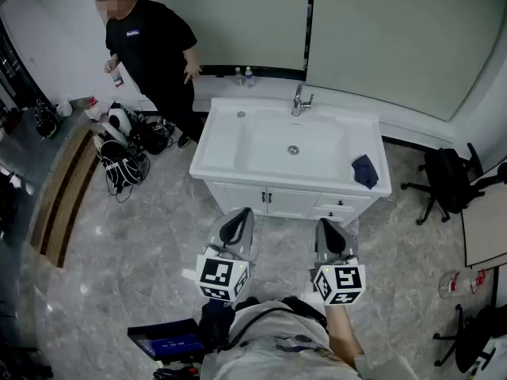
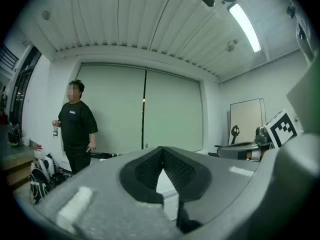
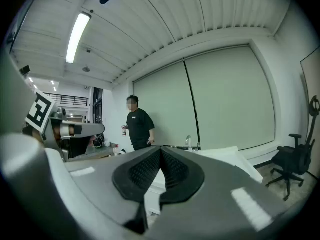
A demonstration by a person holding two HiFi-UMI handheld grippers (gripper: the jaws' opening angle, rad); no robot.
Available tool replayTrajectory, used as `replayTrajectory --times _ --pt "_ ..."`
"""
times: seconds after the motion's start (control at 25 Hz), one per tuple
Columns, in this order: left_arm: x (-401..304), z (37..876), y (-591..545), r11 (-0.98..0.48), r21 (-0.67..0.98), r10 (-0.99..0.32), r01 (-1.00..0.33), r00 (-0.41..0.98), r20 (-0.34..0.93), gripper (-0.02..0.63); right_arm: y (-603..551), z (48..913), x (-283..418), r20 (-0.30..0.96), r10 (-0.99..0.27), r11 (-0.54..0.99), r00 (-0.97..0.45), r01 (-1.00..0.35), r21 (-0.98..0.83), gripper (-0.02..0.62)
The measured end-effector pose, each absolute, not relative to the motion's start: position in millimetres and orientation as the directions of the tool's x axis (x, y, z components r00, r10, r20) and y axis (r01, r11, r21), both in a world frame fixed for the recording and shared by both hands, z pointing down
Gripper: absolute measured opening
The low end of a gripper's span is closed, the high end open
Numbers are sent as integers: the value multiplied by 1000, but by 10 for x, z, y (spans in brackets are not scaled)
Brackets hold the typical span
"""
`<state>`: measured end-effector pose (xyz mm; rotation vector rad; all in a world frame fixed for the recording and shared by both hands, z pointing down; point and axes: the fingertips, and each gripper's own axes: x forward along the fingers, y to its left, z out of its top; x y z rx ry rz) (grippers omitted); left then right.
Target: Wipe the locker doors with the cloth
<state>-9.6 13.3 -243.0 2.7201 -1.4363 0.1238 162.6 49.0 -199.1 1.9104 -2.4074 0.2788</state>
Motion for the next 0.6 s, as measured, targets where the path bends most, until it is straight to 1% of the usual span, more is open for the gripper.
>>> replayTrajectory --times 0.32,0.6 --pt "-201 -2456 172 -570 31 -815 -821 570 101 2 566 -1989 1559 173 -962 195 -212 -975 -106 3" --pt "-346 -2451 118 -574 42 -813 -818 575 96 2 517 -1991 1442 136 -965 207 -226 -968 -141 5"
